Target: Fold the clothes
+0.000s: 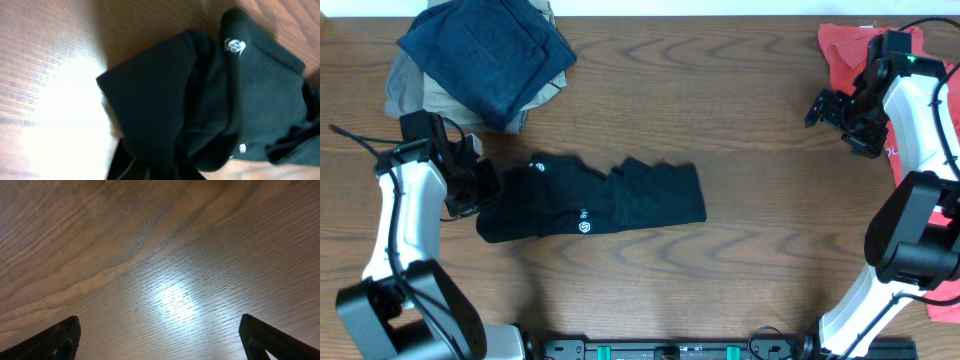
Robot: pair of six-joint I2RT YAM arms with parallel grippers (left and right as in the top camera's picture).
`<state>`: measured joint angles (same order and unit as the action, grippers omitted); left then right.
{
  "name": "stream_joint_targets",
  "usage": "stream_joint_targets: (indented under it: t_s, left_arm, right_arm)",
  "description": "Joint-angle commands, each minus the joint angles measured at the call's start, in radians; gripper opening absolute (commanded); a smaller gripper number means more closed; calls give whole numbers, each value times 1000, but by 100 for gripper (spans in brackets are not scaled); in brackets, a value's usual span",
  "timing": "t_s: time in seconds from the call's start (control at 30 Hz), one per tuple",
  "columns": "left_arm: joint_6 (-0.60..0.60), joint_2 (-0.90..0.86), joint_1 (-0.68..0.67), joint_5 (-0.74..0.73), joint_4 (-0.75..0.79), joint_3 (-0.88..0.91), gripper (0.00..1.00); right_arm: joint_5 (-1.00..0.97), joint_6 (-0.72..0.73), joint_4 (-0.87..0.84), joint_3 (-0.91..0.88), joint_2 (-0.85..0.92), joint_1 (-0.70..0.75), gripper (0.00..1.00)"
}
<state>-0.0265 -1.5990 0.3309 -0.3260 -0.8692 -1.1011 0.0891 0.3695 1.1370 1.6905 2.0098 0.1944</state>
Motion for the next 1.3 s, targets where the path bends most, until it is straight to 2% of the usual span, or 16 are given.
stream_joint_targets:
  t_s: [0.0, 0.07, 0.1, 0.13, 0.2, 0.23, 0.27, 0.3, 0.4, 0.57, 0.67, 1.03, 1.17, 1.27]
  left_arm:
    - [-20, -43, 0, 18, 27, -5, 13]
    - [-36, -64, 0, 37, 43, -5, 17]
    - [-43, -74, 0, 49, 47, -5, 31]
    - [-56, -80, 0, 63, 49, -5, 37]
    - [-82, -86, 7, 87, 49, -5, 37]
    - [-89, -86, 15, 92, 49, -5, 45]
    - [-89, -86, 26, 92, 53, -5, 58]
    - [-89, -86, 39, 92, 57, -5, 79]
    - [-87, -86, 80, 72, 60, -5, 98]
    - [-6, -101, 123, -109, 52, -5, 98]
    - [38, -129, 109, -158, 22, -2, 98]
    - [49, -304, 59, -129, 16, 24, 98]
    - [48, -326, 61, -41, 26, 24, 98]
    - [48, -318, 68, -32, 30, 19, 98]
  right_arm:
    - [-7, -15, 1, 16, 8, 2, 99]
    - [-7, -15, 1, 16, 8, 2, 99]
    - [-7, -15, 0, 16, 8, 2, 99]
    - [-7, -15, 0, 16, 8, 2, 99]
    - [-7, -15, 0, 16, 8, 2, 99]
    - [-7, -15, 1, 16, 8, 2, 99]
    - [-7, -15, 0, 16, 8, 2, 99]
    - [-7, -15, 1, 16, 8, 2, 99]
    - [-7, -15, 0, 16, 8, 2, 99]
    - [-7, -15, 0, 16, 8, 1, 99]
    - [-7, -15, 0, 16, 8, 1, 99]
    - [-7, -15, 0, 16, 8, 1, 99]
    - [-7, -15, 0, 16, 8, 1, 99]
    - [-7, -15, 1, 16, 8, 1, 99]
